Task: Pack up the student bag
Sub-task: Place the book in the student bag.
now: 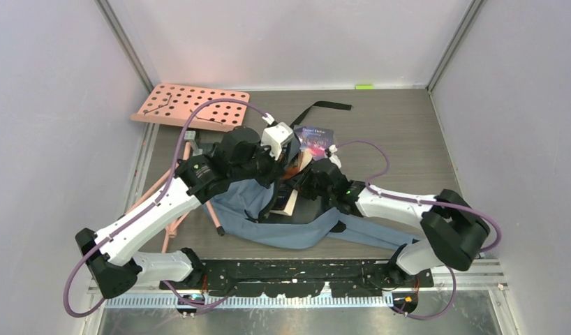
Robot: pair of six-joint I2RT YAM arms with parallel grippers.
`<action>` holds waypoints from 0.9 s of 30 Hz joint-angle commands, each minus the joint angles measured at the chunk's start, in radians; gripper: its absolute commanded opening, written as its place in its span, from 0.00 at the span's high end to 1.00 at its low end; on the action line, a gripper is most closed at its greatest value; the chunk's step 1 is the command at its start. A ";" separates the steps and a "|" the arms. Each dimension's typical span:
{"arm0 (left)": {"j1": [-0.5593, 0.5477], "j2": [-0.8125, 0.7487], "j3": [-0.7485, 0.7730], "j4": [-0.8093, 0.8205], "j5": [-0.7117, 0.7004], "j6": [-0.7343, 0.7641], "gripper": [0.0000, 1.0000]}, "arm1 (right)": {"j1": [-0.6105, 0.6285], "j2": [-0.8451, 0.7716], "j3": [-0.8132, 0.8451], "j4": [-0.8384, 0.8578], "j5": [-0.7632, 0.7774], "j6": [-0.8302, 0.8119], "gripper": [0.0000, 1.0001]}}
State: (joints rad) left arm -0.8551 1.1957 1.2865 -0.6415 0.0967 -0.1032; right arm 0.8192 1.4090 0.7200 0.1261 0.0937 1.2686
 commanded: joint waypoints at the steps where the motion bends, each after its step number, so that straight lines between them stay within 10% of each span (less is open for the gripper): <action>1: 0.002 -0.065 -0.007 0.110 0.055 -0.033 1.00 | 0.013 0.056 0.057 0.191 0.142 0.017 0.99; 15: 0.034 -0.121 -0.120 0.143 0.032 -0.057 1.00 | 0.037 0.123 0.130 -0.069 0.139 -0.220 0.31; 20: 0.036 -0.117 -0.128 0.143 0.038 -0.061 1.00 | 0.037 0.113 0.127 -0.113 0.142 -0.242 0.30; 27: 0.037 -0.131 -0.136 0.143 0.040 -0.062 1.00 | 0.037 0.172 0.123 -0.048 0.084 -0.242 0.61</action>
State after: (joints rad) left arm -0.8223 1.1053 1.1481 -0.5560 0.1104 -0.1566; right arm 0.8497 1.5639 0.8322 0.0051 0.2043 1.0481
